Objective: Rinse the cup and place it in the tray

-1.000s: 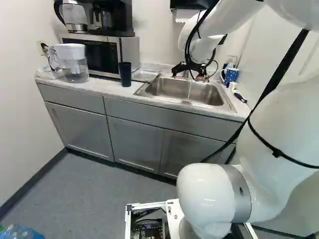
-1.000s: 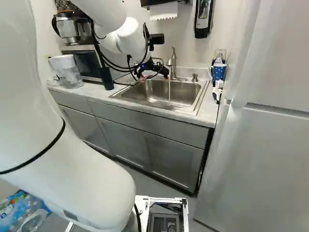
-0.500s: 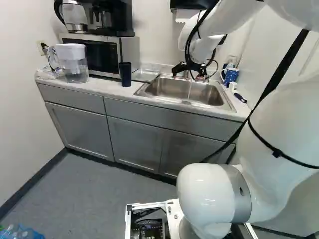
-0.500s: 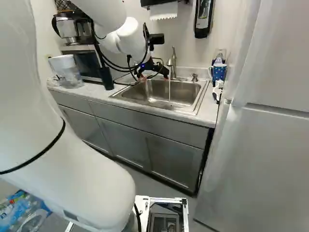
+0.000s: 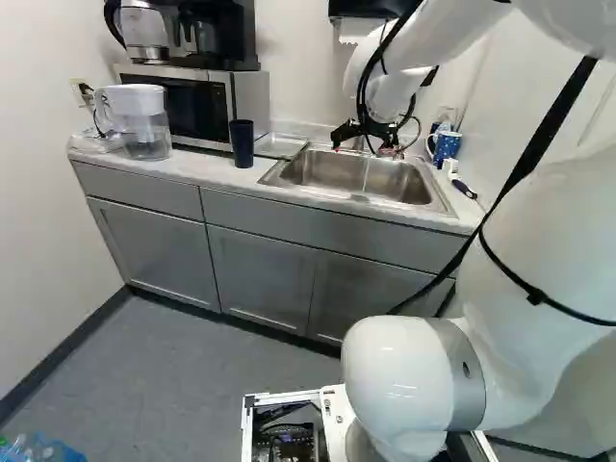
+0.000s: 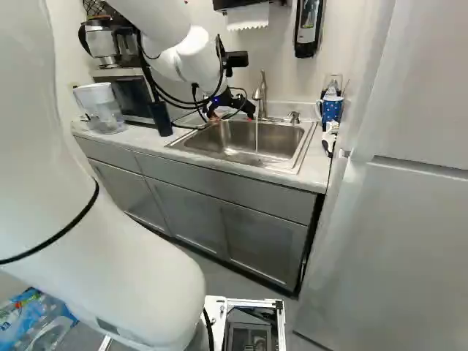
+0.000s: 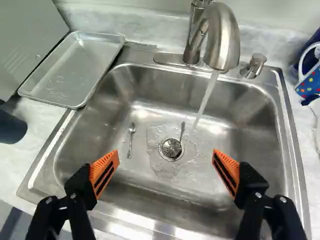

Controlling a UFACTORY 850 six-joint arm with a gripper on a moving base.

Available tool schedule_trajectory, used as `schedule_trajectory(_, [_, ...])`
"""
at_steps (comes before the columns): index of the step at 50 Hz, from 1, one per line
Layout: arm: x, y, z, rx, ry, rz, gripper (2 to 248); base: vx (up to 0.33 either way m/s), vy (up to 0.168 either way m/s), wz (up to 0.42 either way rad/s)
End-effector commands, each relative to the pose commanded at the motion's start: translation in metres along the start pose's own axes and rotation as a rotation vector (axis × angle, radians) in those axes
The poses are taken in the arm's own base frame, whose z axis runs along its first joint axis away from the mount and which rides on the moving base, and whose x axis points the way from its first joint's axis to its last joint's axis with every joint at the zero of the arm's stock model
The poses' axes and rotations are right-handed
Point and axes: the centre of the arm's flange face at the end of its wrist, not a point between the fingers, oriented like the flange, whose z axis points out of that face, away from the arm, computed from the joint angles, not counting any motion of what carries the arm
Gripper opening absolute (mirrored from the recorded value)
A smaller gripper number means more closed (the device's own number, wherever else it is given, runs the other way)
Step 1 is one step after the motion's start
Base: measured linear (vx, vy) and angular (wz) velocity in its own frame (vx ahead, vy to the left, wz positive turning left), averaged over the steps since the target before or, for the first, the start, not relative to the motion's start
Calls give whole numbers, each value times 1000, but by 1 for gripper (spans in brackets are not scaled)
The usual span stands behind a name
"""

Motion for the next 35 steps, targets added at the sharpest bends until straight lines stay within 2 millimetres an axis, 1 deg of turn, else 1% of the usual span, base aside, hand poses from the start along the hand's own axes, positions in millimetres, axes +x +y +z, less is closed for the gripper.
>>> schedule_trajectory(35, [-6, -52, -6, 81, 1, -79, 247, 0, 0, 0])
